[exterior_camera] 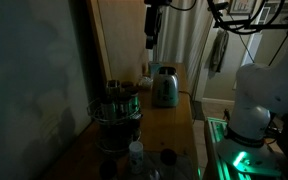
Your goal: Twist around the rack of spices then put the white bottle on the rack
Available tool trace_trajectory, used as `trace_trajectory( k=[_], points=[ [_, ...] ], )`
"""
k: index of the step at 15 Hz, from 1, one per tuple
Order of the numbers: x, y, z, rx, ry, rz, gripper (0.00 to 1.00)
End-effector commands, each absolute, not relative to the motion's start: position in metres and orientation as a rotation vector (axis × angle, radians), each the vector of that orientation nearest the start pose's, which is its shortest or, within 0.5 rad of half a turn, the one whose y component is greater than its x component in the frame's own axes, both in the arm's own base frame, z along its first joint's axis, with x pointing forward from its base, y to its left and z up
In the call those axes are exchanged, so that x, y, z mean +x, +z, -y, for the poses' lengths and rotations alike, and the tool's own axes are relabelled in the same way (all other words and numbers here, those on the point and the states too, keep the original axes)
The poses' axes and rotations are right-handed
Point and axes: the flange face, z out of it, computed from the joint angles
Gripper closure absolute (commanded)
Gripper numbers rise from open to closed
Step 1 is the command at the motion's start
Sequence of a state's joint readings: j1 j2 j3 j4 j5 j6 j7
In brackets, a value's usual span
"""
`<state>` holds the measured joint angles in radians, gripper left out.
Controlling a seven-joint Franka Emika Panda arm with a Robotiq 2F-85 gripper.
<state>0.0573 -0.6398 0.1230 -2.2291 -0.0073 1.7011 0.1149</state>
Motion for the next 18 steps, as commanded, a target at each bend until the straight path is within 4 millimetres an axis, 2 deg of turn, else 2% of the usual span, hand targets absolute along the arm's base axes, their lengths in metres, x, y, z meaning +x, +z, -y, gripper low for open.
trace_trajectory(
  k=[1,5,6,11,12,13,15,18],
  points=[
    [0.365,0.602,-0.103,-3.277,-0.195,-0.209,0.00],
    [0.376,0.582,-0.145,-3.268,-0.161,-0.551,0.00],
    [0.382,0.578,-0.151,-3.249,-0.157,-0.641,0.00],
    [0.426,0.558,-0.147,-3.068,-0.066,-0.995,0.00],
    [0.433,0.557,-0.149,-3.044,-0.070,-1.013,0.00],
    [0.411,0.555,-0.147,-3.121,-0.102,-0.930,0.00],
    [0.426,0.551,-0.144,-3.090,-0.080,-0.973,0.00],
    [0.431,0.550,-0.145,-3.080,-0.074,-0.990,0.00]
  ],
)
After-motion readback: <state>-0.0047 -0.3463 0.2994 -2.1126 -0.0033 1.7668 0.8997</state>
